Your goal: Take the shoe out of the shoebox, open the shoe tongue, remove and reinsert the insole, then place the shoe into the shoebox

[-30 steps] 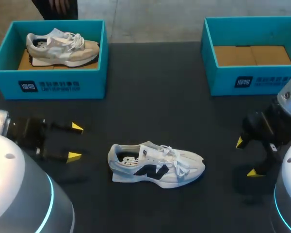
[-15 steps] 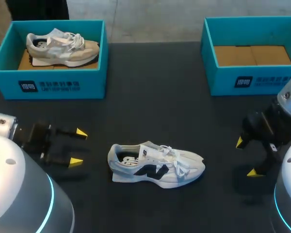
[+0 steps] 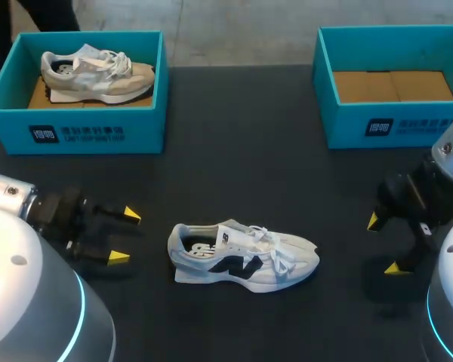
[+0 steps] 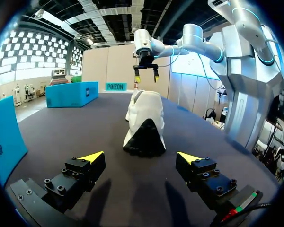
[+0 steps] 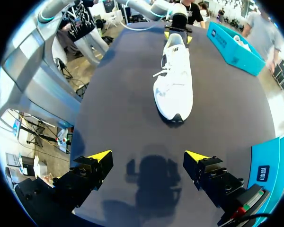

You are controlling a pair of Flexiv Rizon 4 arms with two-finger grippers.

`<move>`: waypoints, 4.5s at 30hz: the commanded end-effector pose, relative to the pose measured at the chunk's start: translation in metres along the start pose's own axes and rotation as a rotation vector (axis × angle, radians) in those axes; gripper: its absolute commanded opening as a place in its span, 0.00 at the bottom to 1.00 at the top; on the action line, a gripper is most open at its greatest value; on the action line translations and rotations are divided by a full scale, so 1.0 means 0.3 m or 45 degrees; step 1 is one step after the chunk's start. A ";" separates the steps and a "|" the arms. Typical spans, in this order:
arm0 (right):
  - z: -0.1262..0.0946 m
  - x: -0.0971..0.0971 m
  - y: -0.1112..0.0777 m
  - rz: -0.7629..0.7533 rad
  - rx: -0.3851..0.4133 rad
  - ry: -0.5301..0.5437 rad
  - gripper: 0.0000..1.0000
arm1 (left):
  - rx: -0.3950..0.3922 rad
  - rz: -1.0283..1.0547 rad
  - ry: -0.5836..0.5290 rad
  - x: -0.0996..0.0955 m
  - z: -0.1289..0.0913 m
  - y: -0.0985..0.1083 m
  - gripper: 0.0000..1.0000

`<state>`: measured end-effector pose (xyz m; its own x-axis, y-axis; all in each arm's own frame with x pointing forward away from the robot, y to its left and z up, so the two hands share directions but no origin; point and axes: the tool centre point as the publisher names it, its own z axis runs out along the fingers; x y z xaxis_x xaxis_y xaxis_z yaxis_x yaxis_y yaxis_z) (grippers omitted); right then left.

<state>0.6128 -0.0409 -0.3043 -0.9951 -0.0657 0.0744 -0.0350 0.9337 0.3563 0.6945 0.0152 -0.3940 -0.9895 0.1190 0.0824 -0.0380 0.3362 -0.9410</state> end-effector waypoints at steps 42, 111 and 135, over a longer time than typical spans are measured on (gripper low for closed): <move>0.003 0.002 0.001 0.001 0.003 -0.002 1.00 | 0.186 -0.031 -0.079 0.020 0.258 -0.032 1.00; 0.003 0.002 0.001 0.001 0.003 -0.002 1.00 | 0.227 0.017 0.057 0.036 0.497 -0.073 1.00; 0.003 0.002 0.001 0.001 0.003 -0.002 1.00 | 0.225 0.014 0.072 0.029 0.497 -0.069 0.00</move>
<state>0.6128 -0.0409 -0.3042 -0.9951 -0.0657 0.0743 -0.0350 0.9337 0.3562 0.6651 -0.1291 -0.4214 -0.9806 0.1768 0.0852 -0.0558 0.1652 -0.9847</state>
